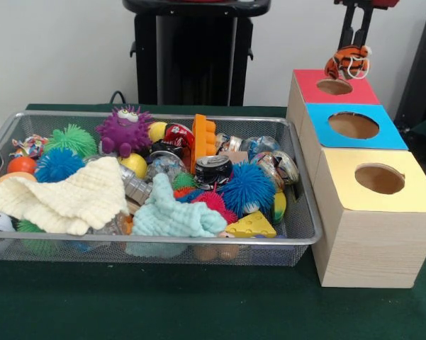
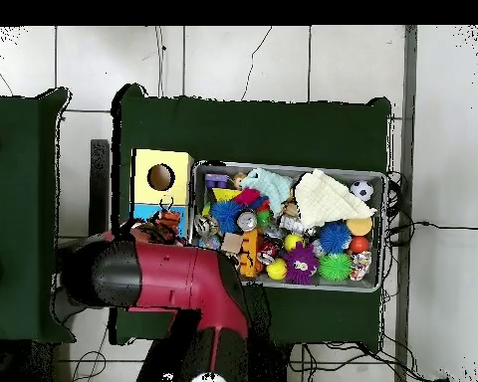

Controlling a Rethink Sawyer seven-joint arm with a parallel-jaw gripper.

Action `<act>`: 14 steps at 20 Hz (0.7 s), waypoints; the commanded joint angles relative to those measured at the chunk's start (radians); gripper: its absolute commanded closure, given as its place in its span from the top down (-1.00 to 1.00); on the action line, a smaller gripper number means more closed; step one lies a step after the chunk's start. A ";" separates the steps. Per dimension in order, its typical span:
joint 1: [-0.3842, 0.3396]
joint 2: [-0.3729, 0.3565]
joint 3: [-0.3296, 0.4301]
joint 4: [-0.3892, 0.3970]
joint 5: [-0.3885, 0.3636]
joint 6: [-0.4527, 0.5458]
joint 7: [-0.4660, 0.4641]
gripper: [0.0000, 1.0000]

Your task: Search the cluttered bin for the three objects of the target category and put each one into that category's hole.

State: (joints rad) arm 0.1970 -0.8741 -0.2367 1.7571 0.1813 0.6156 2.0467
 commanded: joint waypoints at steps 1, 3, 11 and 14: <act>0.014 -0.015 -0.006 0.163 0.051 -0.044 0.276 -1.00; 0.022 -0.015 -0.005 0.181 0.065 -0.061 0.279 -1.00; 0.014 0.012 0.031 0.283 0.105 -0.188 0.246 -1.00; 0.032 -0.009 0.018 0.315 0.117 -0.184 0.250 -1.00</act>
State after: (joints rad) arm 0.2285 -0.8899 -0.2446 1.9359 0.2559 0.4785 2.0467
